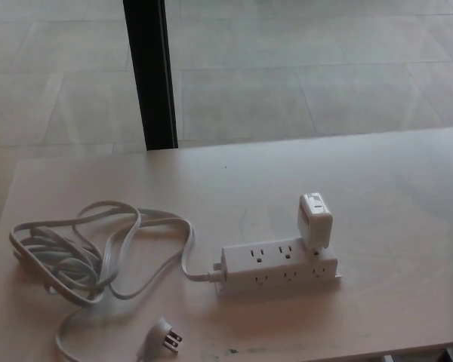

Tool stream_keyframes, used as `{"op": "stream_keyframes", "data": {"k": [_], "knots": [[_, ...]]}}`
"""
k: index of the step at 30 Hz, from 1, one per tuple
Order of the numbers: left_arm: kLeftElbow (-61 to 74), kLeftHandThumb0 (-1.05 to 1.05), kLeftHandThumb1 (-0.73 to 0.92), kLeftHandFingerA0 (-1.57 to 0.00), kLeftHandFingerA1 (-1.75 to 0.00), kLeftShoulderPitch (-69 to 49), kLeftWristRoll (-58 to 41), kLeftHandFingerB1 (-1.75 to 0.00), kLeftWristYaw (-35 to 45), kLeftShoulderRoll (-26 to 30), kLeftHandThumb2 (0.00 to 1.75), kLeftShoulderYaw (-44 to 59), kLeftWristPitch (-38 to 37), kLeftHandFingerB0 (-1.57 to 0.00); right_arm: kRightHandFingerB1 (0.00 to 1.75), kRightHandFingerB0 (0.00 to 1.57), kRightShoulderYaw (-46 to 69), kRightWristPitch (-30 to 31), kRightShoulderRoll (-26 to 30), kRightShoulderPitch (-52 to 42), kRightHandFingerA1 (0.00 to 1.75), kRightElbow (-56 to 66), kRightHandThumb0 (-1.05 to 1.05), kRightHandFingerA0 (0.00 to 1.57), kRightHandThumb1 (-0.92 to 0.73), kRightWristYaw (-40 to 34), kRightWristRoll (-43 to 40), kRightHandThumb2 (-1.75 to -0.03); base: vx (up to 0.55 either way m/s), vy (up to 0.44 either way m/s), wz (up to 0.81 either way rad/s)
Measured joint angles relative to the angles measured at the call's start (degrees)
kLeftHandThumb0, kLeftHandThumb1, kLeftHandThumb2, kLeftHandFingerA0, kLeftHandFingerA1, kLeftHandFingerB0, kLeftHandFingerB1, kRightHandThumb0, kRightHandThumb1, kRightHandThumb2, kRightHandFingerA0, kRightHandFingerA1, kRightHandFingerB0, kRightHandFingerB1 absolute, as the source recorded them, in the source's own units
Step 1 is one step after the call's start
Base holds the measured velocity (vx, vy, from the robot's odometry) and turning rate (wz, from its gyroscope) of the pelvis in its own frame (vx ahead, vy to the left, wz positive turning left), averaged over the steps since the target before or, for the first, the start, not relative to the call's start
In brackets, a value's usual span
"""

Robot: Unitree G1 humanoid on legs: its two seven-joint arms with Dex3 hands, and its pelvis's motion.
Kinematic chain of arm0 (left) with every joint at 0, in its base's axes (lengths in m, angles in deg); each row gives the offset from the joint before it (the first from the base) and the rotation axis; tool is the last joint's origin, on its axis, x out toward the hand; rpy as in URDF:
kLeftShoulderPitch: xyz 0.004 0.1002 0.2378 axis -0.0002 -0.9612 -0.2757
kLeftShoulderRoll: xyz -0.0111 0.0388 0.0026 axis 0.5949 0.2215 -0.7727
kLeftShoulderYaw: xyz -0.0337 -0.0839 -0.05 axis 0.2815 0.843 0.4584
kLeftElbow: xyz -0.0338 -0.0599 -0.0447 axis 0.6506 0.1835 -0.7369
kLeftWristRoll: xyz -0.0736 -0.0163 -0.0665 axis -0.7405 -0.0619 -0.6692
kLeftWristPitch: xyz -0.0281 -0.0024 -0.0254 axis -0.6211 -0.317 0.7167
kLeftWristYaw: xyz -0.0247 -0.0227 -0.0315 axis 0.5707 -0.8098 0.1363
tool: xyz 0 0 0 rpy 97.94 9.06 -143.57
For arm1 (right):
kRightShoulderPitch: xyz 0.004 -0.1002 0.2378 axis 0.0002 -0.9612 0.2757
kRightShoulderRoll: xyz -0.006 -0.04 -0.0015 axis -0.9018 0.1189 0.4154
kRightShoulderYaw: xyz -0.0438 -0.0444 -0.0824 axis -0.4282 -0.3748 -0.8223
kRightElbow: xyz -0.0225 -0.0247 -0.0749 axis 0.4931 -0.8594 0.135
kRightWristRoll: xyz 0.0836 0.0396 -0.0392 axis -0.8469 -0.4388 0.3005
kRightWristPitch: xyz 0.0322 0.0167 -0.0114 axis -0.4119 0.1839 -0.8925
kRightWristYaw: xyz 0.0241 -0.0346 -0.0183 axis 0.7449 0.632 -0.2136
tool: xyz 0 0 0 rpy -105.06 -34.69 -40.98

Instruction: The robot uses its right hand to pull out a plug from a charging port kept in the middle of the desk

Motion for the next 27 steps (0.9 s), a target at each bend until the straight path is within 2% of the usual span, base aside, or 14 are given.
{"op": "stream_keyframes", "data": {"k": [1,2,5,8,11,14,17,18,19,22,23,24,27], "knots": [[0.00,-0.60,0.52,-0.73,-0.54,0.01,0.00,-0.40,0.00,0.00,0.57,-0.01,0.00,-0.63,0.44,0.27,-1.19,0.84,-0.22,0.50,0.84,1.78,-0.74,0.75,-0.43,0.29,0.04,-0.82,0.00,0.000,0.00],[0.00,-0.60,0.52,-0.70,-0.52,0.00,0.01,-0.40,0.00,0.00,0.57,-0.01,0.00,-0.62,0.32,0.36,-2.64,1.66,-0.47,1.08,0.74,3.50,-0.74,0.76,-0.54,0.68,0.17,-0.57,0.00,0.000,0.00],[0.03,-0.60,0.53,-0.70,-0.52,0.04,0.01,-0.39,0.05,0.00,0.57,-0.03,0.00,-0.61,0.32,0.38,-8.11,4.03,-1.51,3.11,0.80,7.88,-0.80,0.71,-0.55,2.12,1.09,-0.58,0.00,0.000,0.00],[0.02,-0.59,0.52,-0.72,-0.52,0.16,0.01,-0.39,0.07,0.00,0.57,-0.07,-0.01,-0.61,0.32,0.36,-14.10,6.32,-3.03,5.32,0.92,10.82,-0.73,0.76,-0.54,3.77,2.61,-0.57,0.00,0.000,0.00],[-0.03,-0.62,0.51,-0.74,-0.53,0.22,-0.01,-0.39,0.08,0.01,0.56,-0.07,-0.02,-0.62,0.32,0.36,-19.60,8.43,-4.03,7.19,0.92,12.55,-0.71,0.81,-0.54,5.59,4.28,-0.58,0.00,0.000,0.00],[-0.07,-0.62,0.52,-0.72,-0.53,0.24,-0.01,-0.39,0.11,0.01,0.57,-0.07,-0.03,-0.62,0.33,0.36,-25.24,10.94,-4.68,9.11,0.91,13.91,-0.70,0.79,-0.55,7.35,6.61,-0.57,0.00,0.000,0.00],[-0.05,-0.64,0.52,-0.69,-0.51,0.24,-0.01,-0.39,0.24,0.01,0.57,-0.08,-0.03,-0.61,0.34,0.34,-29.86,12.76,-4.92,10.64,0.88,14.31,-0.71,0.74,-0.49,8.74,9.23,-0.61,0.00,0.000,0.00],[-0.05,-0.63,0.52,-0.71,-0.53,0.23,-0.01,-0.39,0.29,0.01,0.57,-0.08,-0.05,-0.63,0.32,0.37,-31.18,13.26,-4.99,11.09,0.86,14.27,-0.66,0.74,-0.54,9.22,10.05,-0.57,0.00,0.000,0.00],[-0.05,-0.66,0.41,-0.66,-0.63,0.22,-0.01,-0.53,0.40,0.01,0.82,-0.08,-0.10,-0.57,0.32,0.35,-32.68,13.75,-5.01,11.70,0.83,14.02,-0.64,0.74,-0.55,9.81,10.99,-0.57,0.00,0.000,0.00],[-0.04,-0.67,0.41,-0.66,-0.62,0.22,-0.02,-0.52,0.59,0.01,0.82,-0.08,-0.13,-0.58,0.32,0.36,-35.64,14.29,-5.01,12.62,0.78,13.13,-0.65,0.76,-0.54,11.10,13.22,-0.57,0.00,0.000,0.00],[-0.04,-0.65,0.52,-0.69,-0.53,0.20,-0.03,-0.39,0.66,0.01,0.57,-0.08,-0.15,-0.62,0.33,0.37,-36.63,14.39,-5.01,12.86,0.80,12.78,-0.67,0.78,-0.55,11.59,14.14,-0.57,0.00,0.000,0.00],[-0.06,-0.64,0.52,-0.69,-0.51,0.19,-0.03,-0.39,0.74,0.01,0.57,-0.08,-0.18,-0.61,0.35,0.34,-37.42,14.40,-5.01,13.13,0.84,12.50,-0.73,0.77,-0.50,11.96,14.96,-0.63,0.00,0.000,0.00],[-0.11,-0.63,0.52,-0.71,-0.55,0.21,-0.04,-0.39,0.97,0.02,0.57,-0.11,-0.23,-0.62,0.32,0.35,-39.47,14.61,-5.00,13.98,0.86,11.73,-0.71,0.78,-0.55,13.26,17.24,-0.59,0.00,0.000,0.00]]}}
